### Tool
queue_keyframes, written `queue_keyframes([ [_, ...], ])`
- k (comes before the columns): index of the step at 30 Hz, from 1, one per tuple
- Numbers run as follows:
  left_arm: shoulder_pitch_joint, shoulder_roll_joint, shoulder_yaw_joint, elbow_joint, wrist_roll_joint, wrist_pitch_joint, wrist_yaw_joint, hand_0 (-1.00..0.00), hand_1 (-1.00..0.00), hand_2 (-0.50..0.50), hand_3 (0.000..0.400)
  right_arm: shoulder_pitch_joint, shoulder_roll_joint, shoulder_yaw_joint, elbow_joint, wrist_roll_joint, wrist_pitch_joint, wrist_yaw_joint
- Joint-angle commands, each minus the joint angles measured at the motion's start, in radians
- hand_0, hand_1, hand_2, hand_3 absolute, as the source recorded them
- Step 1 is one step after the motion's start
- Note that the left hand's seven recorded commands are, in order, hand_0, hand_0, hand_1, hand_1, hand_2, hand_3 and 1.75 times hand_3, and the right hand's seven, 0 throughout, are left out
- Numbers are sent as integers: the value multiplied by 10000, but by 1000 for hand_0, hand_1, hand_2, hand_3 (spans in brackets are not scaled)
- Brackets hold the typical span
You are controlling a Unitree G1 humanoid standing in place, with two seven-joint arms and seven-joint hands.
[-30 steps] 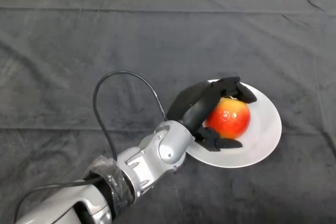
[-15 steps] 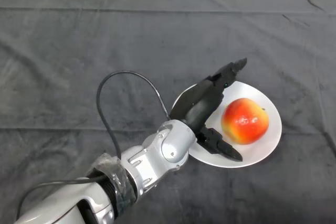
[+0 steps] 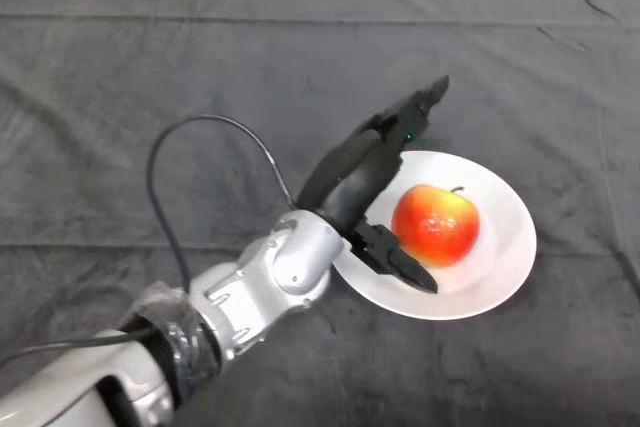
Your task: Move the apple to the plate
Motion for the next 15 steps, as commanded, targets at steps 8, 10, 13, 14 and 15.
queue_keyframes([
  [8,1278,1893,1230,-1749,-26,-883,-101,0,0,0,0,35,-394,-124,12,-11,-36,57],
  [10,1560,2248,1569,-2078,-92,-959,-137,0,0,0,0,36,-391,-122,6,-12,-36,54],
  [13,1990,2740,2099,-2616,-197,-982,-156,0,0,0,0,40,-387,-118,-4,-15,-34,50],
  [14,2150,2897,2280,-2813,-223,-976,-144,0,0,0,0,41,-385,-117,-9,-16,-33,48],
  [15,2313,3053,2462,-3017,-250,-965,-131,0,0,0,0,42,-383,-116,-13,-18,-33,46],
])
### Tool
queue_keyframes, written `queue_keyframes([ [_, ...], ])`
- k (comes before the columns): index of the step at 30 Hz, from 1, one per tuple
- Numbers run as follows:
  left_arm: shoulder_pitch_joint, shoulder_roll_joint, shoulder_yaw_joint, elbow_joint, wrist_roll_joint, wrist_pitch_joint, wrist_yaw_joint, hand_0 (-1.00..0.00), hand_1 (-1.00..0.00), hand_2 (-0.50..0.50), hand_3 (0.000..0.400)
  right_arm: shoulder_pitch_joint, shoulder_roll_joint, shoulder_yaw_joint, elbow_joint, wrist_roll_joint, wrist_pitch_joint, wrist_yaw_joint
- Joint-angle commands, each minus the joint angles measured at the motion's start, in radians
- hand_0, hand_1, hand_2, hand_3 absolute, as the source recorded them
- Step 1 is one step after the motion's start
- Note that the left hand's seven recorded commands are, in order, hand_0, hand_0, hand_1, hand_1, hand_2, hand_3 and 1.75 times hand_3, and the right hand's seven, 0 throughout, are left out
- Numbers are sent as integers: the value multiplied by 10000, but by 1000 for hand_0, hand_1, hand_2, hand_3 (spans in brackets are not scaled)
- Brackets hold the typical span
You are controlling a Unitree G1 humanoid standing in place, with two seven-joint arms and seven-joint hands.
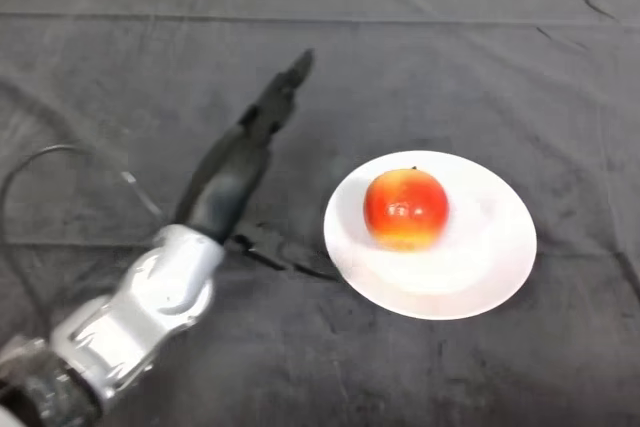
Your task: Move the apple to the plate
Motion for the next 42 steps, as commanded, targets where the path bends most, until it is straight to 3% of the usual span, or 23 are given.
queue_keyframes([
  [1,425,680,499,-616,-116,-102,-13,0,0,0,0,43,-381,-107,-17,-19,-30,43],
  [13,2450,2280,2699,-2436,-428,-305,58,0,0,0,0,61,-358,-89,-74,-33,-20,13],
  [22,3824,3132,4522,-2595,-918,-948,-133,0,0,0,0,71,-344,-79,-108,-41,-13,-9],
  [27,4783,3751,5861,-2447,-1588,-1537,-492,0,0,0,0,75,-339,-75,-122,-43,-11,-18],
  [34,5860,3932,7444,-1662,-2163,-2463,-814,0,0,0,0,77,-337,-72,-129,-44,-8,-26],
  [42,6600,3776,8901,-584,-2587,-3280,-1114,0,0,0,0,76,-339,-74,-126,-42,-8,-28],
])
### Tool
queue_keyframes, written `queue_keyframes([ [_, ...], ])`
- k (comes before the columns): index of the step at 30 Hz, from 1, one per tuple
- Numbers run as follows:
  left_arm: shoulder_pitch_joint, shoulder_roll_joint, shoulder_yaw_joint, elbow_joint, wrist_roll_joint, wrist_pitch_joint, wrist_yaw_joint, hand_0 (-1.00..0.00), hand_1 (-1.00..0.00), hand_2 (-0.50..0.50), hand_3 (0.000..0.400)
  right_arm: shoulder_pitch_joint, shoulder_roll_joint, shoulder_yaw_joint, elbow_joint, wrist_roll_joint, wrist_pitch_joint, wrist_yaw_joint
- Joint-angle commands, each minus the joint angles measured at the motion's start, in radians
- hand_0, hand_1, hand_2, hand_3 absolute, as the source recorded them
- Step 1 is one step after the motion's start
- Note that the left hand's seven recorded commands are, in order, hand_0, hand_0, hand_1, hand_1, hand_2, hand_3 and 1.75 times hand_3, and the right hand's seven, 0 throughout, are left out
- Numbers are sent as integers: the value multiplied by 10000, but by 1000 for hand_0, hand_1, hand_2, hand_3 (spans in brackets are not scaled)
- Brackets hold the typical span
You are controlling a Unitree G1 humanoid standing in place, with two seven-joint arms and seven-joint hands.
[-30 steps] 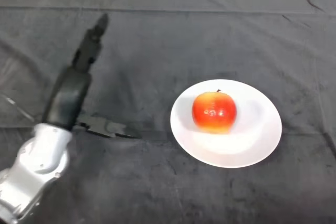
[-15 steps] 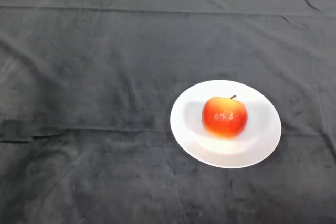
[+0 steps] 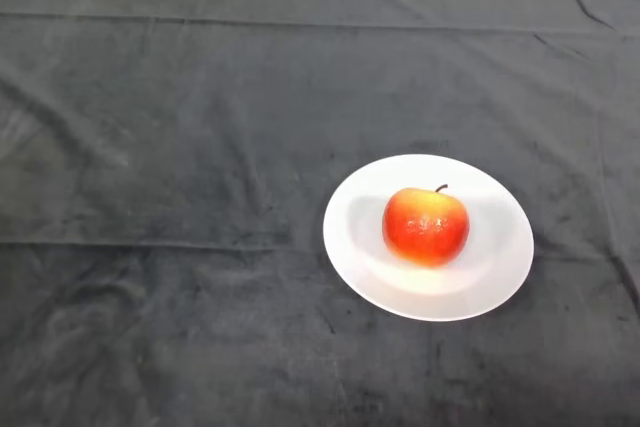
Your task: Move the apple to the plate
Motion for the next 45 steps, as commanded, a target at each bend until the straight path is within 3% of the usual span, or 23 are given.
queue_keyframes([
  [1,389,476,514,482,-180,-357,-133,0,0,0,0,82,-342,-94,-125,-39,-16,-26],
  [17,1056,-26,2912,2461,-950,-1505,-743,0,0,0,0,70,-358,-107,-87,-29,-21,-9],
  [28,757,-268,3596,3126,-889,-1530,-872,0,0,0,0,61,-370,-117,-56,-22,-27,9],
  [45,450,-608,3924,3168,-480,-1388,-1186,0,0,0,0,55,-378,-123,-34,-18,-32,25],
])
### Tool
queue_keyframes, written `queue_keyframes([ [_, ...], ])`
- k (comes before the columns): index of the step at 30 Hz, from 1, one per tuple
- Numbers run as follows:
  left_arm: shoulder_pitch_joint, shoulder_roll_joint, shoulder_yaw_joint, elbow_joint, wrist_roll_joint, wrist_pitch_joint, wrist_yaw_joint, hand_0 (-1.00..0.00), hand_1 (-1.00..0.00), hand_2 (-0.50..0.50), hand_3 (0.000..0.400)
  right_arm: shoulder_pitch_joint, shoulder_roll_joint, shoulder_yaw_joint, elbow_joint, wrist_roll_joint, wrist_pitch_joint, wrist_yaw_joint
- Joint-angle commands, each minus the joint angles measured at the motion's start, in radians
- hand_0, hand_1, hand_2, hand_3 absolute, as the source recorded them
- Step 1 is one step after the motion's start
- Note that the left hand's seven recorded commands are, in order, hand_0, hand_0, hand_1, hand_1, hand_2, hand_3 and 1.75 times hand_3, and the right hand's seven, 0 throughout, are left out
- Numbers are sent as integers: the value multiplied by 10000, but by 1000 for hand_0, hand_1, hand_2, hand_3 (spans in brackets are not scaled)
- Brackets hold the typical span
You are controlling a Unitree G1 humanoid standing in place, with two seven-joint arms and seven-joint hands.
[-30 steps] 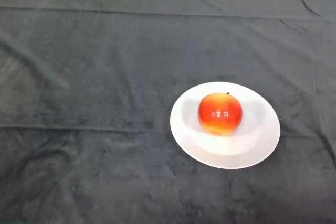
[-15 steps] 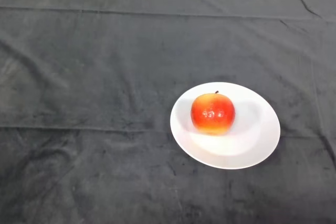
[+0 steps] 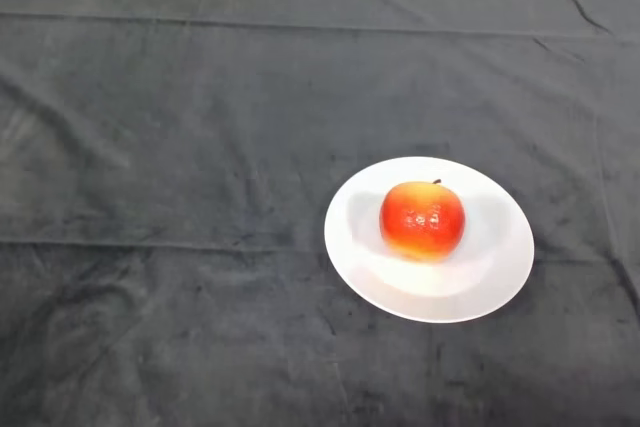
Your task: Move the apple to the plate
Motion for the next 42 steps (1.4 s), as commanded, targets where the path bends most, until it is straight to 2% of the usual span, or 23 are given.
queue_keyframes([
  [1,-296,-179,479,384,147,-6,-114,0,0,0,0,53,-378,-117,-34,-19,-30,25],
  [42,-609,-544,1289,494,622,299,-858,0,0,0,0,52,-379,-117,-30,-22,-32,31],
])
